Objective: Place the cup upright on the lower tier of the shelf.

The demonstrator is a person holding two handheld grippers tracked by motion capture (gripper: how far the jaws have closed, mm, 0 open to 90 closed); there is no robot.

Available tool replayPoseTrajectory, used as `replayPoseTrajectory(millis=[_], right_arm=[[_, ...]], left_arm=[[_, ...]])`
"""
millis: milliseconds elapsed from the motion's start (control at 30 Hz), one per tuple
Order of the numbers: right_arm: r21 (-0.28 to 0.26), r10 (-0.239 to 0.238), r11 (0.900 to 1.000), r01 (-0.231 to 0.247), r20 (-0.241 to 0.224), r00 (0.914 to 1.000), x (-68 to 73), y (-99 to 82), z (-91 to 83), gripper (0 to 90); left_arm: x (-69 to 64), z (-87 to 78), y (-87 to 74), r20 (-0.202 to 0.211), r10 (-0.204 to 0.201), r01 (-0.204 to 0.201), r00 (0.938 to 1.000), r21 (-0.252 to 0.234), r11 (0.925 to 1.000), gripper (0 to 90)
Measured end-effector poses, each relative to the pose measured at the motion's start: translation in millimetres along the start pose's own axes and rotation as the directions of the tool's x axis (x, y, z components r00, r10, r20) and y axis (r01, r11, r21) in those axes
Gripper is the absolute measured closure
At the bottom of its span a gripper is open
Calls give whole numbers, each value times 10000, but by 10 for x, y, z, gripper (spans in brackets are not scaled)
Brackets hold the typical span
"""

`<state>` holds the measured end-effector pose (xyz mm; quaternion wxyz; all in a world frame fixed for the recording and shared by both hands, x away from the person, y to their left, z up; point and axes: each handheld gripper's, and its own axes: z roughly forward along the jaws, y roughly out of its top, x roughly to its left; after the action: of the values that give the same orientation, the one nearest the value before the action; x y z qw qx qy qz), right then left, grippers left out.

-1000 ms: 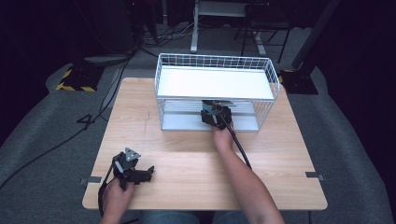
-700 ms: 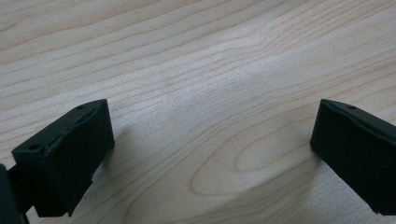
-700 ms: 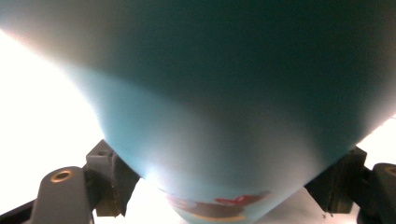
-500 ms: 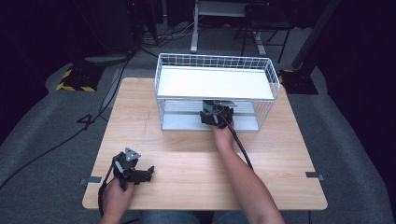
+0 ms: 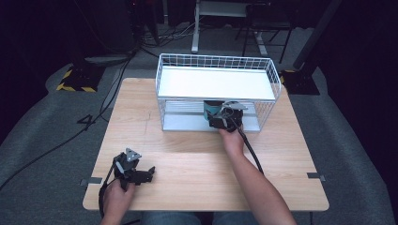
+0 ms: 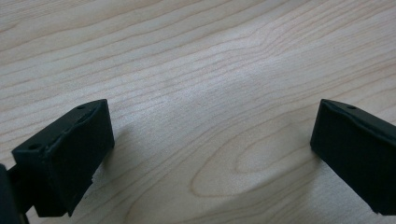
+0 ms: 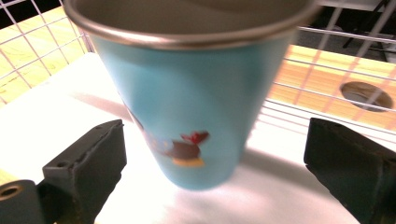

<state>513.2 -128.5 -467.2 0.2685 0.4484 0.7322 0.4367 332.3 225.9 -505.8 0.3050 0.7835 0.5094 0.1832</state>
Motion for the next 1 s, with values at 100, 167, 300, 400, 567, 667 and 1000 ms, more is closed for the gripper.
replayPoseTrajectory(millis=[100,167,300,400,567,667,1000], right_arm=[[1,38,10000,-38,-64,10000,-41,-13,-108,63],[30,2,10000,-1,-125,9999,-57,-17,-185,64],[123,-137,9998,140,-263,9996,-74,-21,-323,66],[219,-225,9995,237,-511,9984,-78,-16,-428,70],[161,-430,9989,446,-869,9953,-74,-40,-609,88],[173,-524,9984,545,-1040,9932,-84,-55,-705,89],[-21,-648,9979,651,-1369,9885,-248,-120,-1136,110]], left_arm=[[0,1,1,-6,-8,8,10000,1,10000,1],[-1,1,1,-6,-14,14,10000,0,10000,1],[0,1,1,-4,-10,10,10000,1,10000,1],[-1,1,1,-5,-10,10,10000,-2,10000,0],[0,1,1,-2,-14,14,10000,-1,10000,1],[-1,1,0,-5,-12,12,10000,-1,10000,1],[-1,-19,-24,54,50,-50,10000,-5,10000,1]])
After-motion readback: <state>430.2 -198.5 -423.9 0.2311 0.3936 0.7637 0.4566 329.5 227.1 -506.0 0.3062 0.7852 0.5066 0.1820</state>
